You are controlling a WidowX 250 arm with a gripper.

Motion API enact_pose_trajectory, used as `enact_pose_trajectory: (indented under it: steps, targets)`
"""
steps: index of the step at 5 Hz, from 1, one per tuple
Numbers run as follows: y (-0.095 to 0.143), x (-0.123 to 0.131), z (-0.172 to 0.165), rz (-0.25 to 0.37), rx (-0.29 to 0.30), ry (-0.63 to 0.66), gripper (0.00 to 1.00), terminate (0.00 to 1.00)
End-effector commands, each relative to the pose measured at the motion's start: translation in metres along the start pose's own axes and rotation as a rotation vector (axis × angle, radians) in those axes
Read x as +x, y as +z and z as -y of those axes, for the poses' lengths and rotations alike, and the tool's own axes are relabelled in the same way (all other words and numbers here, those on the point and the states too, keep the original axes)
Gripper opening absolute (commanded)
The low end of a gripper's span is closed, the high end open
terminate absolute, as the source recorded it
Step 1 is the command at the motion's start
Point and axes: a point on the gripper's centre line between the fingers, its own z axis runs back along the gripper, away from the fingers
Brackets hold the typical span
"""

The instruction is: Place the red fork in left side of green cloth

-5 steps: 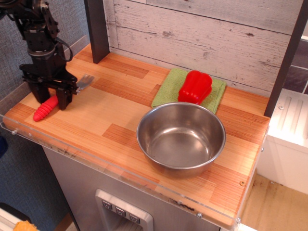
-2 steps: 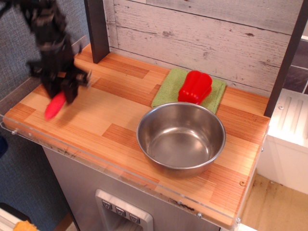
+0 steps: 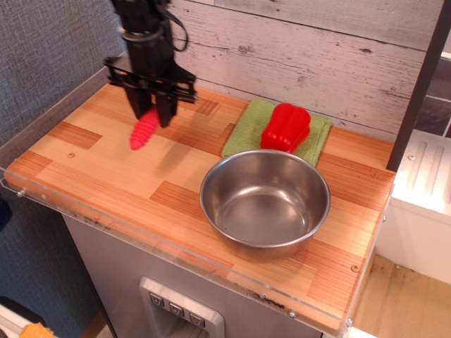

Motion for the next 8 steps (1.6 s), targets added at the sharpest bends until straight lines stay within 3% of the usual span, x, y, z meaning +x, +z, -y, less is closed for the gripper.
enact_pose_trajectory:
  steps: [1,3,4,6,8]
  targets:
    - [-0.021,0.031,0.014,0.008,0.010,-0.016,0.00,0.00]
    - [-0.034,0.036,0.033,-0.014,-0.018,-0.043,0.00,0.00]
    - [-0.023,0.035,0.035,0.000,-0.017,-0.043,1.00,0.00]
    - [0.020,0.025,0.025,0.082,-0.039,-0.064,1.00,0.00]
    - [0.037,-0.014,0.038,0.046,-0.049,-0.142,1.00,0.00]
